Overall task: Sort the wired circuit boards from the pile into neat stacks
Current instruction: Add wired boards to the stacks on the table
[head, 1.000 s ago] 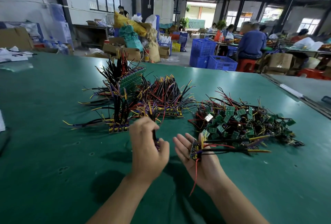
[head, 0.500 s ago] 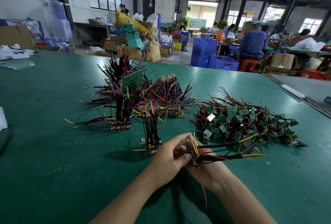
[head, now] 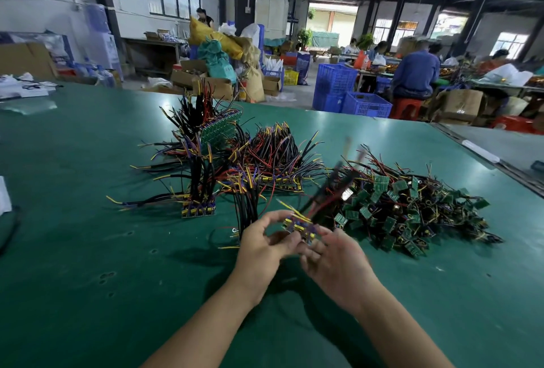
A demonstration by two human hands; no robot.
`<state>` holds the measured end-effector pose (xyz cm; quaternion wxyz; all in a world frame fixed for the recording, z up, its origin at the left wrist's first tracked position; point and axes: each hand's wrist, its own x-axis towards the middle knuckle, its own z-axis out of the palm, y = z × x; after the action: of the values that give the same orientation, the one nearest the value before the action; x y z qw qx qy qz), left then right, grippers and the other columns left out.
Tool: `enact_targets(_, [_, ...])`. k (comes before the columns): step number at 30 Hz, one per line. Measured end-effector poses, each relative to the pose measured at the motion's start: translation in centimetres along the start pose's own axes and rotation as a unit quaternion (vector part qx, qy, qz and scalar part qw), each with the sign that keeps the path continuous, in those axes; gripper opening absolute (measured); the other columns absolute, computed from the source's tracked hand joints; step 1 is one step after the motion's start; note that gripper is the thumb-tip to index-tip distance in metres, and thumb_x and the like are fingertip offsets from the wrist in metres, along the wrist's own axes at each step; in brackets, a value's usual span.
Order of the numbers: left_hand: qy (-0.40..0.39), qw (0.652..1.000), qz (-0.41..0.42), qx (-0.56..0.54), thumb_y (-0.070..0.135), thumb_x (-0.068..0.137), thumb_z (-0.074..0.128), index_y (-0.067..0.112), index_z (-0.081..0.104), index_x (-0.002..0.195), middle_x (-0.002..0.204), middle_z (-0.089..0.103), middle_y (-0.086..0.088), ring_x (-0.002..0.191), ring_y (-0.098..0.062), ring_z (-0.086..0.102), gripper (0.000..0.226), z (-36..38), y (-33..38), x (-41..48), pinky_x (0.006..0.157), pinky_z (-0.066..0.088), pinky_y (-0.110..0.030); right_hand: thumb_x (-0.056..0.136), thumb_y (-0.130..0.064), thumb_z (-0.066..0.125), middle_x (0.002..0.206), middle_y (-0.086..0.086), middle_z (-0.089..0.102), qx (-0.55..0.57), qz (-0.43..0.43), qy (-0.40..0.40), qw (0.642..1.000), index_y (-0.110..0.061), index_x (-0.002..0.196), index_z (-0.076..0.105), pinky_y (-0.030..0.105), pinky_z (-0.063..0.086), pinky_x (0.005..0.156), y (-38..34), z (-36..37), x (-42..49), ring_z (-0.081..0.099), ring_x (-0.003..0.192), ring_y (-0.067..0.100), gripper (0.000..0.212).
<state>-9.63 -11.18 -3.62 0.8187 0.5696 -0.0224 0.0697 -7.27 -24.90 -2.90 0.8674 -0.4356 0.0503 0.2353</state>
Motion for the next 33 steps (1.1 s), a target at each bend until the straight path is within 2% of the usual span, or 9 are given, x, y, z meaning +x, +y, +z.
enact_targets(5, [0.037,0.999,0.009,-0.015,-0.014,0.082,0.063,0.002,0.057,0.103,0.081,0.07,-0.006,0.073,-0.019,0.071,0.027,0.3,-0.2,0.0,0.066,0.058,-0.027,0.085,0.007,0.032,0.055,0.005,0.053,-0.136,-0.027,0.033,0.99,-0.018,0.105,0.053,0.019,0.037,0.046,0.5,0.4,0.7,0.046,0.04,0.014,0.038])
enact_targets(8, [0.005,0.999,0.021,0.024,-0.013,0.081,0.066,0.0,0.054,0.101,0.076,0.073,-0.005,0.069,-0.017,0.07,0.027,0.8,-0.2,-0.5,0.06,0.057,-0.025,0.079,-0.016,0.04,0.055,0.001,0.049,-0.188,-0.071,0.016,0.979,-0.023,0.098,0.058,0.019,0.032,0.044,0.6,0.2,0.4,0.039,0.041,0.013,0.027])
enact_targets(10, [-0.013,0.999,0.022,0.033,-0.01,0.065,0.076,0.001,0.051,0.09,0.065,0.07,-0.005,0.057,-0.018,0.068,0.038,1.2,0.3,-0.8,0.049,0.057,-0.031,0.076,-0.035,0.048,0.059,0.001,0.047,-0.208,-0.132,0.009,0.969,-0.024,0.086,0.063,0.021,0.031,0.044,0.9,-0.1,-0.1,0.038,0.044,0.014,0.021])
enact_targets(12, [-0.01,1.0,0.013,-0.01,0.006,0.049,0.083,0.006,0.052,0.085,0.064,0.067,-0.013,0.053,-0.022,0.065,0.048,1.5,0.3,-0.6,0.049,0.055,-0.032,0.083,-0.05,0.058,0.06,0.008,0.047,-0.238,-0.194,0.023,0.952,-0.015,0.079,0.06,0.023,0.033,0.047,1.3,-0.4,-0.2,0.041,0.048,0.019,0.036])
enact_targets(15, [0.007,0.999,0.031,0.021,0.031,0.052,0.078,0.022,0.063,0.076,0.074,0.067,-0.013,0.065,-0.02,0.065,0.03,1.5,-0.4,-0.4,0.061,0.054,-0.032,0.083,-0.054,0.061,0.062,0.015,0.046,-0.262,-0.233,0.048,0.935,-0.002,0.077,0.055,0.032,0.037,0.051,1.4,0.1,-0.3,0.04,0.048,0.022,0.052])
enact_targets(20, [0.045,0.982,0.083,0.166,0.034,0.065,0.078,0.025,0.063,0.083,0.087,0.068,-0.016,0.077,-0.028,0.065,0.025,1.5,-1.6,-0.6,0.075,0.055,-0.045,0.085,-0.054,0.051,0.048,0.001,0.043,-0.287,-0.198,0.086,0.933,-0.024,0.056,0.058,0.022,0.028,0.038,1.5,0.0,-0.5,0.032,0.037,0.014,0.043])
enact_targets(24, [0.076,0.952,0.134,0.265,0.025,0.075,0.081,0.023,0.063,0.079,0.081,0.067,0.0,0.076,-0.01,0.064,0.019,1.2,-1.7,-0.6,0.071,0.05,-0.025,0.1,-0.036,0.044,0.051,0.002,0.033,-0.279,-0.056,0.107,0.953,-0.018,0.066,0.045,0.014,0.022,0.039,1.4,-0.9,-0.1,0.024,0.034,0.011,0.039])
enact_targets(26, [0.083,0.948,0.14,0.275,0.019,0.079,0.078,0.018,0.063,0.078,0.081,0.068,0.003,0.078,-0.007,0.063,0.015,1.2,-1.5,-0.6,0.073,0.049,-0.021,0.099,-0.025,0.038,0.05,0.002,0.031,-0.272,-0.03,0.106,0.956,-0.018,0.068,0.041,0.013,0.019,0.04,1.2,-1.0,-0.1,0.021,0.035,0.012,0.031])
enact_targets(33, [0.101,0.974,0.104,0.177,0.006,0.091,0.061,0.015,0.06,0.08,0.064,0.065,0.015,0.058,0.002,0.056,0.015,1.7,-2.0,-0.6,0.057,0.043,-0.011,0.096,-0.031,0.045,0.047,0.001,0.022,-0.264,-0.083,0.119,0.954,-0.022,0.056,0.04,0.015,0.014,0.04,0.7,-0.2,-0.4,0.015,0.036,0.013,0.041])
